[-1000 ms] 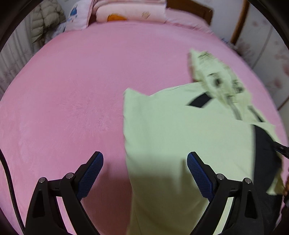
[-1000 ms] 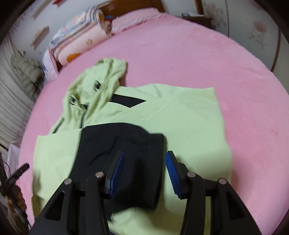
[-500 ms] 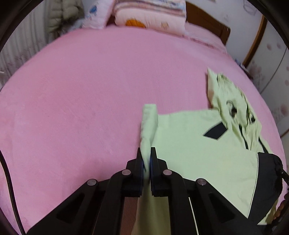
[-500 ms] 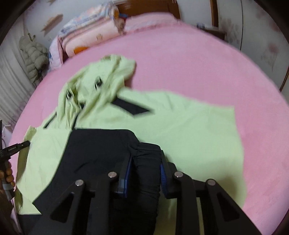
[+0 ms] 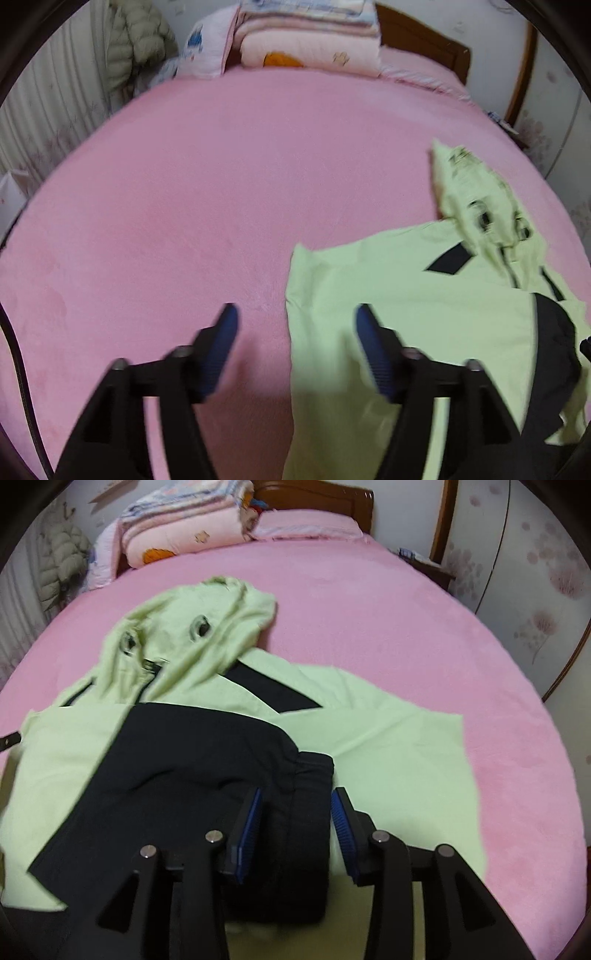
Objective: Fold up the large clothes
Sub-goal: 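Release the green edge and lift both tools back from the jacket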
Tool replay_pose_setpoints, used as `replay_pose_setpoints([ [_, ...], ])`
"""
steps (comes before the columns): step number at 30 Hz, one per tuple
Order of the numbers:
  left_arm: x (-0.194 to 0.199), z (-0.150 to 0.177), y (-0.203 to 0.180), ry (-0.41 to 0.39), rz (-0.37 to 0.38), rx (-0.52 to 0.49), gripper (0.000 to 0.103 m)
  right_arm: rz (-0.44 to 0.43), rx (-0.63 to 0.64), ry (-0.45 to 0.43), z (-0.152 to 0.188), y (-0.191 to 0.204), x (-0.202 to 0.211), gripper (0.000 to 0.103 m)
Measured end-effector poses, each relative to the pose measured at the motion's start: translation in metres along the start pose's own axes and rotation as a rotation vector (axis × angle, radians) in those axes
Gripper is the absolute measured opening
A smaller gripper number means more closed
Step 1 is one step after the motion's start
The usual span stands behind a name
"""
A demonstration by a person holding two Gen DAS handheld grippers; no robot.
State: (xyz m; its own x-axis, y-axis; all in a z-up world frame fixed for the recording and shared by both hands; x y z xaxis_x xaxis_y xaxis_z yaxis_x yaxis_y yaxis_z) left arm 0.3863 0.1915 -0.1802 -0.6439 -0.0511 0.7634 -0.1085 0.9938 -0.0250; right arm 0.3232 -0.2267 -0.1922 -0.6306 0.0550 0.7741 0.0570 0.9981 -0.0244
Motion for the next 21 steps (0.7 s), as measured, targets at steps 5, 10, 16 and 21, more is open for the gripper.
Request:
replay_pose_setpoints([
  [5, 0.069, -0.005, -0.015, -0.048, 0.02, -0.058, 0.085, -0.06, -0.014, -0.079, -0.005, 0.008, 0.063, 0.04],
  [10, 0.123, 0.004, -0.043, -0.043, 0.056, -0.09, 0.086, -0.105, -0.024, -0.124, -0.011, 0.019, 0.119, 0.041],
  [16, 0.188, 0.022, -0.063, -0.072, 0.084, -0.12, 0.091, -0.139, -0.029, -0.173, -0.008, 0.029, 0.181, 0.048],
  [21, 0.232, 0.038, -0.073, -0.093, 0.112, -0.132, 0.093, -0.163, -0.022, -0.201, 0.003, 0.032, 0.222, 0.049],
])
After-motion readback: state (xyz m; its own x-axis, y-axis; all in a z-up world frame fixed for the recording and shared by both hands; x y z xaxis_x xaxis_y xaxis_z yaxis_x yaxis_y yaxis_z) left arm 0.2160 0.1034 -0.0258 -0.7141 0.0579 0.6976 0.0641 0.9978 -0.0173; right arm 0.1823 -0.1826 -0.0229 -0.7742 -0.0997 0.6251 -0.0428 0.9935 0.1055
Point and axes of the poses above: each gripper's, at about its wrist camera, not at the fingertips, and x roughly against the way its jaws point, y to its left, z to its underside, the point moved 3 cm from there along -x, roughly the way its jaws point, and after that the axes turned 5 degrees about -y, right-handed, at the moved point
